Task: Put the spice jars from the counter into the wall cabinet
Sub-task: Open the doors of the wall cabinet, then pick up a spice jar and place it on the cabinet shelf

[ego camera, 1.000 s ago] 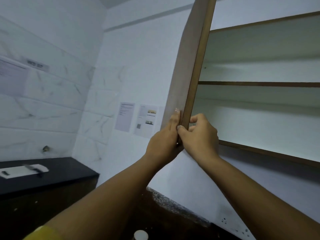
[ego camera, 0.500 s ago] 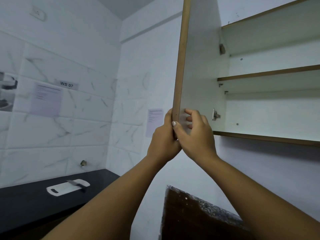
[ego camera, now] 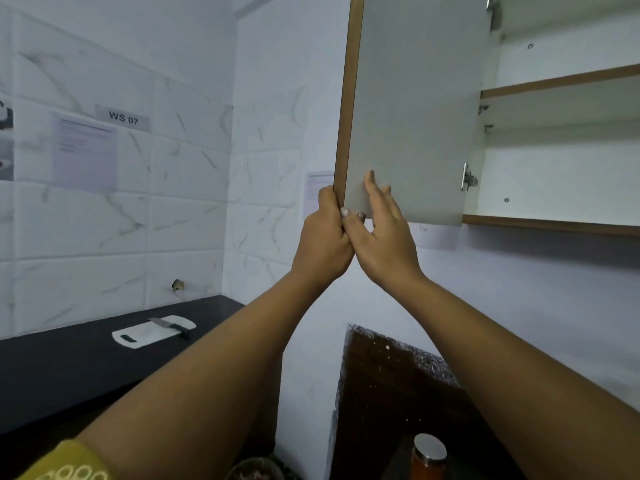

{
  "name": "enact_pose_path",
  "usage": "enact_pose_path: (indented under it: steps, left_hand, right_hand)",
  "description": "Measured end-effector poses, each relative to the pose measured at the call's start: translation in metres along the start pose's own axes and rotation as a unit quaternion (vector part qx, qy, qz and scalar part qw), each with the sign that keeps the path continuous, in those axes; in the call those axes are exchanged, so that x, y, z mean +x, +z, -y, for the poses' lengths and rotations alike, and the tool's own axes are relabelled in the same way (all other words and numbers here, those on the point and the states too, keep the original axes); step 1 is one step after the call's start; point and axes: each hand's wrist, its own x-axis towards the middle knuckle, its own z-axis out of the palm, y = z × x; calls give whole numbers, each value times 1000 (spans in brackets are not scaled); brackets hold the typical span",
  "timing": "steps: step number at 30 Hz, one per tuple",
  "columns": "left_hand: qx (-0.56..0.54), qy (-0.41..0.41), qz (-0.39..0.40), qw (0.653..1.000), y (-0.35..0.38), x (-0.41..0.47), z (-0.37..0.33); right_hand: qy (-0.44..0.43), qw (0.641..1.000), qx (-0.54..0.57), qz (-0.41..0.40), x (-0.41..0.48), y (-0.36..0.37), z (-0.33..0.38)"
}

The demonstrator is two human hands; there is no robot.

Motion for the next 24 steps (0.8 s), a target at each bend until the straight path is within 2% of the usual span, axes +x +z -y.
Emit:
enact_pose_path:
  steps: [4, 7, 11, 15, 20, 24]
  left_hand:
    - [-66, -78, 17, 995, 10, -25, -7]
    - [-103, -146, 86, 980, 20, -65, -1]
    - [-103, -162, 189, 963, 34, -140, 20]
    - [-133, -160, 276, 938, 57, -219, 36]
    - [-115, -222, 359, 899, 86, -302, 53]
    - [-69, -274, 419, 863, 111, -356, 66]
  right_hand:
    - [15, 998, 58, 7, -22, 2, -17]
    - [50, 997, 61, 13, -64, 8, -44]
    - [116, 990, -5, 74, -146, 19, -88]
    - [163, 980, -21, 115, -231, 27, -126]
    - [235, 956, -50, 169, -313, 34, -163]
    - [304, 919, -85, 236, -366, 33, -195]
